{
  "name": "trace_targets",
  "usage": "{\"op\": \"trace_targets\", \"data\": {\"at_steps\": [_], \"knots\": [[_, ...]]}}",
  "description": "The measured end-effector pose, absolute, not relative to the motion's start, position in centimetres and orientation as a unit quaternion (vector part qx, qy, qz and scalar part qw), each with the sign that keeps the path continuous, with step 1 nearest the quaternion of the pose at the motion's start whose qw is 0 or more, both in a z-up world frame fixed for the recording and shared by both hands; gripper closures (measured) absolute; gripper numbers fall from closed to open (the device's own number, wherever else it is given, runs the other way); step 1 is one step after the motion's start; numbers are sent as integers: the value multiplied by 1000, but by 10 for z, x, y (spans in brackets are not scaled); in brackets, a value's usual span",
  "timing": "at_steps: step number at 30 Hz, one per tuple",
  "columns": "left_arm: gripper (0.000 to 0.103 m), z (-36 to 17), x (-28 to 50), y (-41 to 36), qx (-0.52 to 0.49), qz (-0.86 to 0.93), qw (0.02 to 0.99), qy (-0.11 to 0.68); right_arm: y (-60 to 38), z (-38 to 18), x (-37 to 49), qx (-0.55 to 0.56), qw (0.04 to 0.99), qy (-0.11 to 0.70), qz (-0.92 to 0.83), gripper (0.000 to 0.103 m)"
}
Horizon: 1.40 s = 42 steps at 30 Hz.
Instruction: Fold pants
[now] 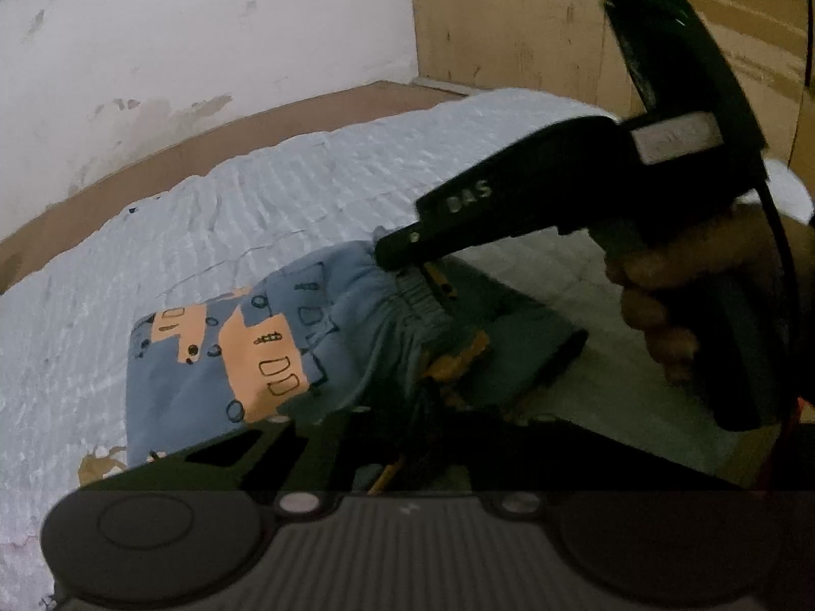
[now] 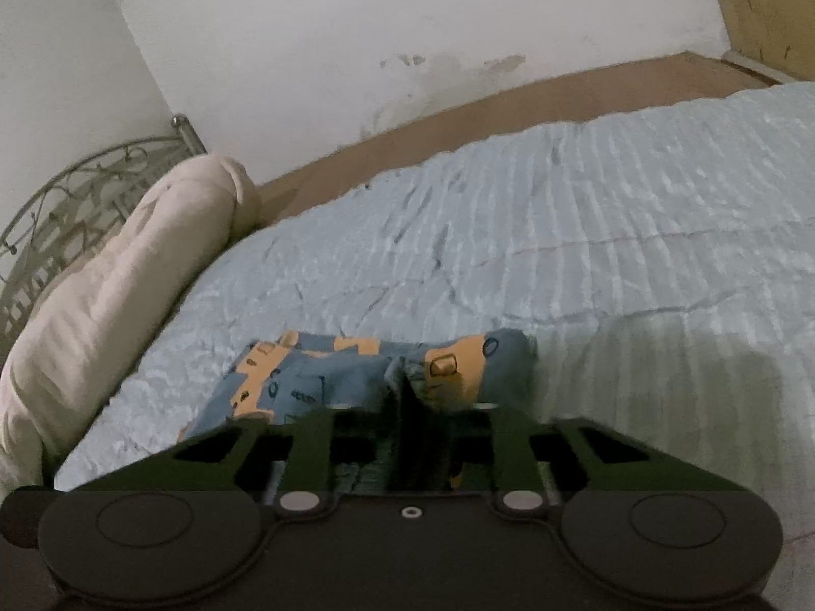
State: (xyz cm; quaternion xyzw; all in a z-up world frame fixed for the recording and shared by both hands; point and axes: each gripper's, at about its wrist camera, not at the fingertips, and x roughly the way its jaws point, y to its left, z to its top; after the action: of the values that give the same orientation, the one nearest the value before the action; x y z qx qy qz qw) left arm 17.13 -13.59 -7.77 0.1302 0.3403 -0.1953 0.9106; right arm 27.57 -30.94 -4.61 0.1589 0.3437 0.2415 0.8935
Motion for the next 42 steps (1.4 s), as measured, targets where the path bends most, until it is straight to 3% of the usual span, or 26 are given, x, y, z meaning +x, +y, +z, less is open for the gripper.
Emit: {"op": "trace_targets", "data": {"at_steps": [3, 10, 17, 22, 23, 25, 26, 30, 33, 37, 42], "knots": [[99, -70, 169, -133, 112, -199, 914, 334, -312, -38, 269, 161, 898, 327, 246, 94], [99, -57, 166, -134, 94, -225, 914, 325, -326, -15, 257, 156, 909, 312, 230, 95], [98, -77, 174, -143, 93, -234, 902, 349, -333, -34, 256, 147, 905, 345, 200, 95], [91, -76, 170, -135, 76, -237, 903, 350, -329, -39, 252, 144, 908, 344, 191, 91], [85, -75, 170, -134, 71, -237, 903, 352, -328, -38, 252, 142, 909, 343, 188, 90], [74, -71, 170, -129, 54, -232, 904, 355, -325, -35, 251, 138, 913, 339, 182, 83], [62, -68, 170, -126, 47, -228, 906, 355, -324, -34, 249, 134, 915, 336, 176, 82], [27, -54, 164, -110, 21, -197, 918, 345, -323, -29, 244, 126, 924, 328, 154, 36], [10, -44, 160, -98, 11, -157, 926, 342, -321, -24, 237, 125, 927, 323, 142, 24], [0, -30, 157, -80, -11, -120, 936, 332, -316, -15, 225, 120, 934, 307, 138, 6], [0, -19, 149, -62, -23, -87, 944, 318, -309, -1, 208, 108, 942, 286, 135, 1]]}}
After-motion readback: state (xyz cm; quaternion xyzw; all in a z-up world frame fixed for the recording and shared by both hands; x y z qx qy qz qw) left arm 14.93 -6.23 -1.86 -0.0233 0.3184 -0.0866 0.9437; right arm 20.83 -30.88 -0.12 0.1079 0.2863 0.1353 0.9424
